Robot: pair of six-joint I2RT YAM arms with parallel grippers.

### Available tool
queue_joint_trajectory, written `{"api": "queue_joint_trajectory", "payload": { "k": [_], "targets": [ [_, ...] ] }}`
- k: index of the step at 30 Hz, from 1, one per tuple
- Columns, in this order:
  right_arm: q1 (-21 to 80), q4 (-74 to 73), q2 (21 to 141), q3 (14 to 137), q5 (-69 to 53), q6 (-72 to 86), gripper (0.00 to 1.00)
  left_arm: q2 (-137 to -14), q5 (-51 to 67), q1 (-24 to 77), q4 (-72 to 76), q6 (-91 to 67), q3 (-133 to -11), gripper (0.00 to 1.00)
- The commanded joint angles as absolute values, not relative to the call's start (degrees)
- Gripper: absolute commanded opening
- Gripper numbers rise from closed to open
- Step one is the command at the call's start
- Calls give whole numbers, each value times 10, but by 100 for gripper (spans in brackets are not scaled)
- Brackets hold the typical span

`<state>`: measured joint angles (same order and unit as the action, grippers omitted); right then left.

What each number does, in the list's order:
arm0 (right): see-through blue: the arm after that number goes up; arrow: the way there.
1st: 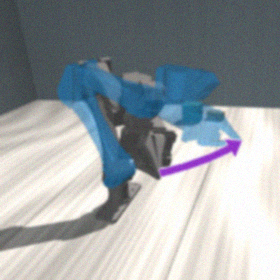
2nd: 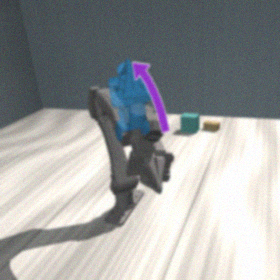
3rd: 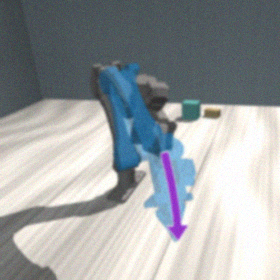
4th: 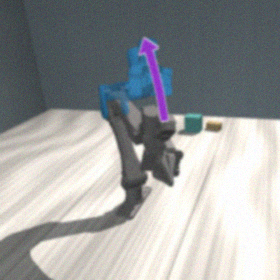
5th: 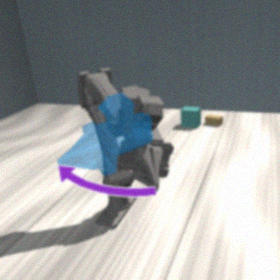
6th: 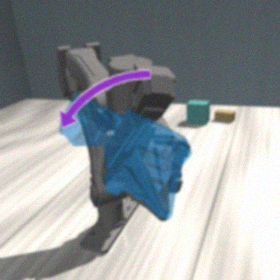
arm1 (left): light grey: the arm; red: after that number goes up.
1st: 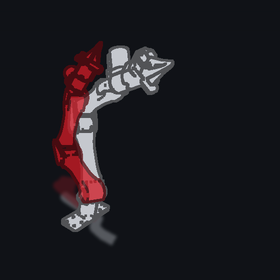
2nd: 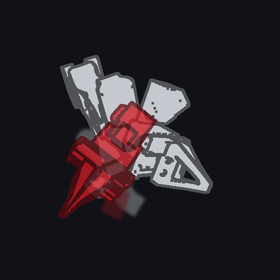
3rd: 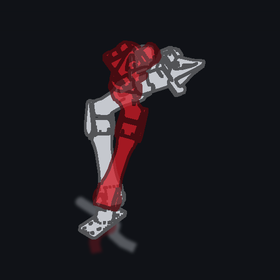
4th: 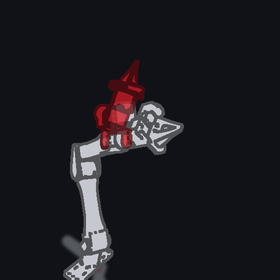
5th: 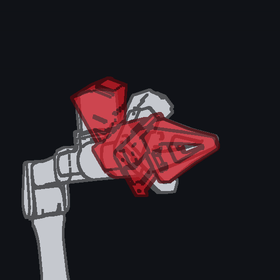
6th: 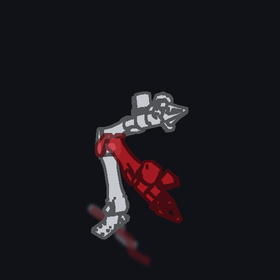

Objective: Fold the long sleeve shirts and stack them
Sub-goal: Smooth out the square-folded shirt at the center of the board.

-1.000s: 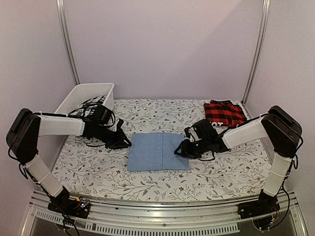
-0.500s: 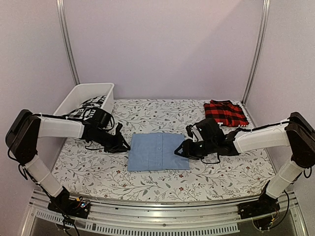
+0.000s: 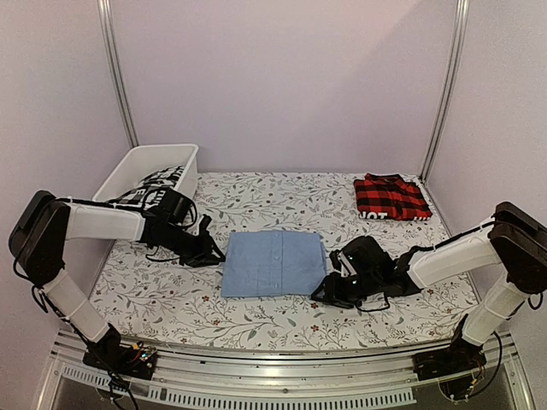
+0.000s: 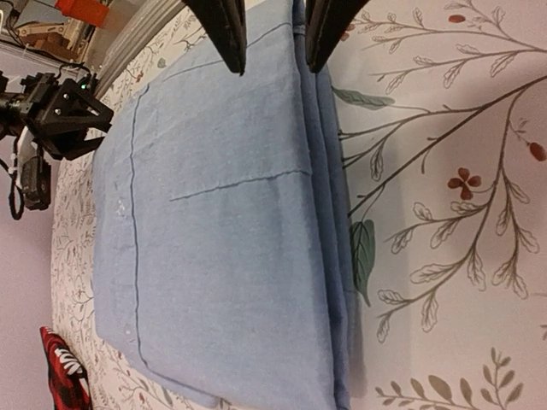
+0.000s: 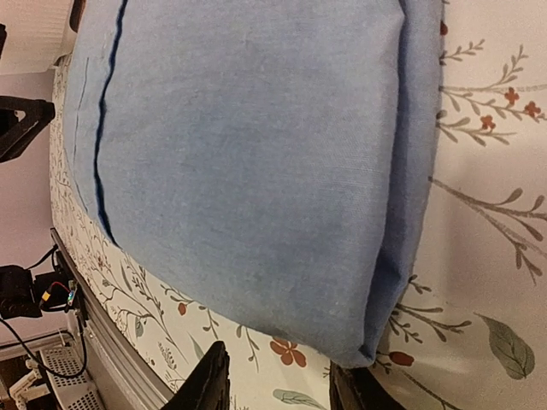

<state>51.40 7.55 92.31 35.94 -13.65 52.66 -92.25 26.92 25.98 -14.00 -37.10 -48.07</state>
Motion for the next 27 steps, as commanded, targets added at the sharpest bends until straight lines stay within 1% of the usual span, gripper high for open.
{"api": "queue_joint_trajectory", "payload": {
  "k": [1,4,8,12,16,27],
  "targets": [
    [520,63,903,362,-122,541,39,-903,287,248,-137,-364,-466,26],
    [530,24,885,388,-106,532,39,-900,288,245,-137,-362,-462,28],
    [543,-20,865,420,-100,518,39,-903,292,241,-137,-360,-463,29],
    [546,-29,853,446,-91,507,38,-908,293,238,-137,-357,-466,29],
    [544,-34,868,464,-75,497,36,-914,295,238,-134,-357,-471,29],
    [525,53,953,395,-96,526,27,-934,296,238,-131,-352,-473,34]
  ]
}}
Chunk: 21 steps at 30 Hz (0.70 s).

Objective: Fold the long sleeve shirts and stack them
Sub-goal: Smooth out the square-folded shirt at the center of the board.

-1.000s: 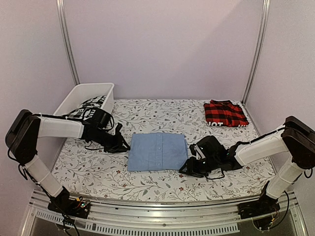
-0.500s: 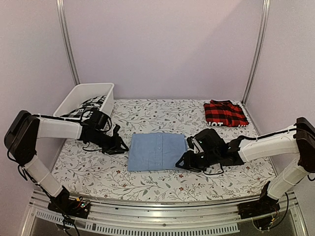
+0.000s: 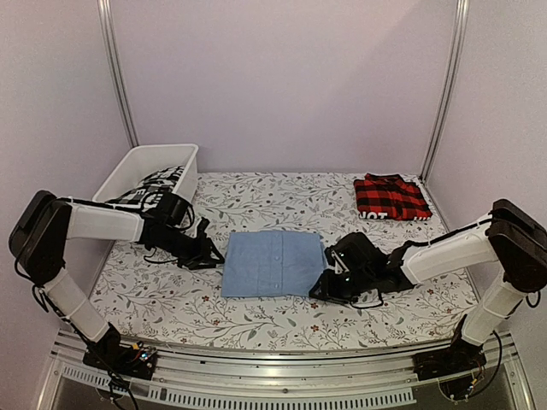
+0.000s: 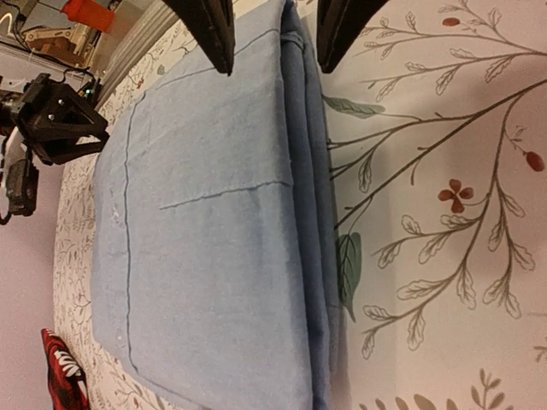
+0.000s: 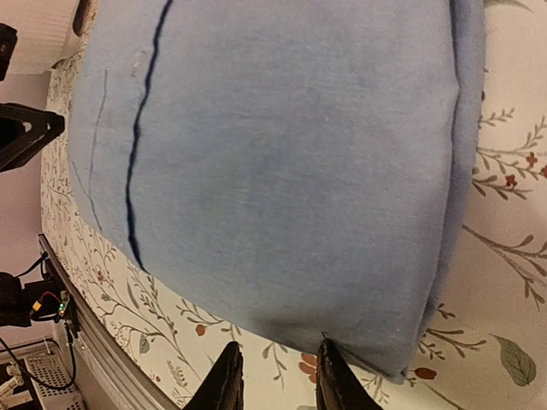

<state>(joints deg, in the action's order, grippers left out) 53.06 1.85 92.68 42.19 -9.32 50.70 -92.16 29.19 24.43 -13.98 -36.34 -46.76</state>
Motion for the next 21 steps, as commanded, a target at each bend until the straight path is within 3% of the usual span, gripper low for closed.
{"api": "queue_joint_trajectory", "payload": {
  "k": [1,14,21],
  "targets": [
    [525,56,956,390,-98,530,26,-935,296,238,-130,-351,-472,34],
    [533,-36,868,434,-74,523,25,-970,309,237,-123,-347,-480,42],
    [531,-81,844,481,-44,492,33,-1013,306,244,-122,-351,-495,41]
  ]
}}
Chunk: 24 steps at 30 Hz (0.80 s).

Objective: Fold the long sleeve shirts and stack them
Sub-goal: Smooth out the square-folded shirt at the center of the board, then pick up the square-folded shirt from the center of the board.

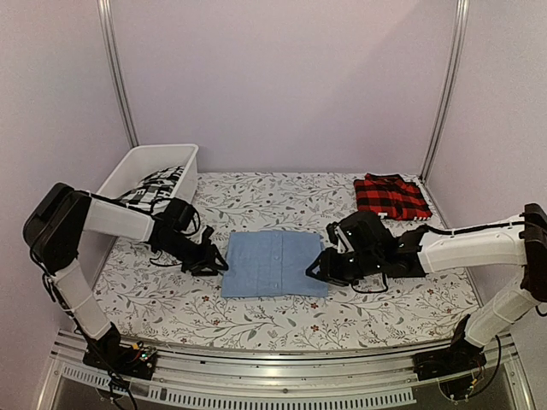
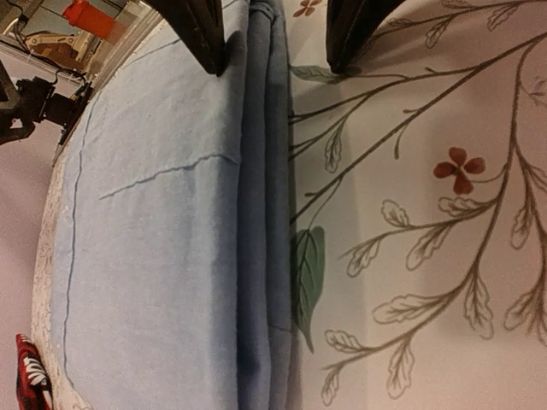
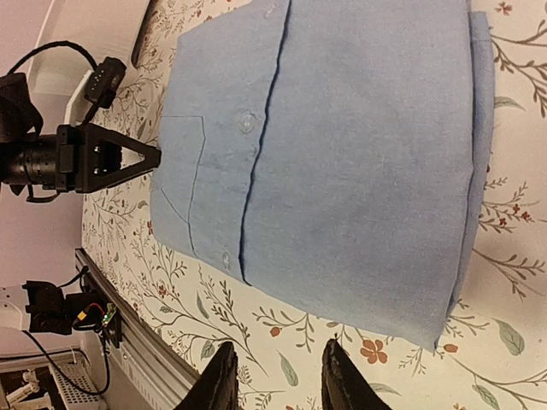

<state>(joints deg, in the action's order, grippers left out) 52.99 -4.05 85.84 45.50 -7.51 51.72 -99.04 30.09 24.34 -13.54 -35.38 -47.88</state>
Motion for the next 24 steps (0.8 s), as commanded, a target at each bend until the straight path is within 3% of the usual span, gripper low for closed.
{"api": "queue_joint_trajectory", "payload": {
  "k": [1,14,24],
  "targets": [
    [528,-82,847,484,-42,488,33,-1017,305,246,-122,-352,-496,41],
    [497,-72,869,484,-23,463,35,-1086,254,275,-144,-364,-524,26],
    [472,-51,909,489,-11,446,35,-1076,254,279,-154,-360,-546,0]
  ]
}}
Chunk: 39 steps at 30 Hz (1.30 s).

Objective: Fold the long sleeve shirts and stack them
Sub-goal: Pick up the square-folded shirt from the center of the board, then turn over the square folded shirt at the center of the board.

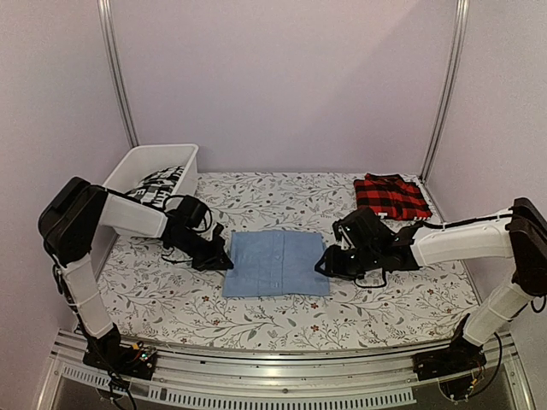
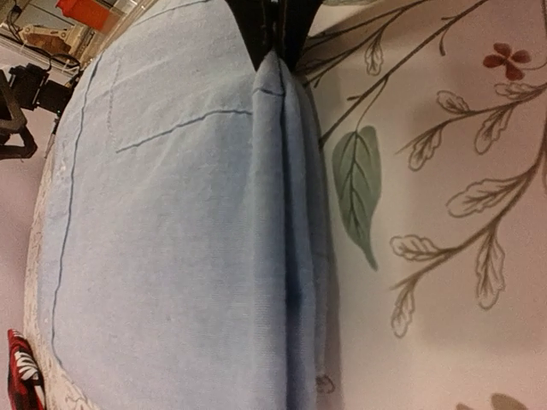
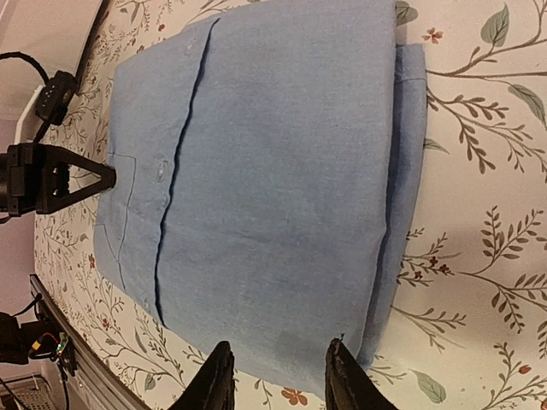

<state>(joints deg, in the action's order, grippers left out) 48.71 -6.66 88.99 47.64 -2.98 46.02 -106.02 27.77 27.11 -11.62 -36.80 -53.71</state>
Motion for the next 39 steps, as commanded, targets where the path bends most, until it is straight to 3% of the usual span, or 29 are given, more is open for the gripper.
{"api": "queue_joint_trajectory", "payload": {
  "k": [1,13,31,39],
  "targets": [
    [466,-48,915,489,-10,444,35,-1071,254,280,-158,-358,-550,0],
    [451,-62,1020,579,13,412,33,-996,235,279,-263,-309,-611,0],
    [469,-126,1129,673,34,389,16,-932,212,263,-387,-248,-687,0],
    [490,-137,1164,721,25,391,15,-901,185,250,-454,-216,-756,0]
  ]
}}
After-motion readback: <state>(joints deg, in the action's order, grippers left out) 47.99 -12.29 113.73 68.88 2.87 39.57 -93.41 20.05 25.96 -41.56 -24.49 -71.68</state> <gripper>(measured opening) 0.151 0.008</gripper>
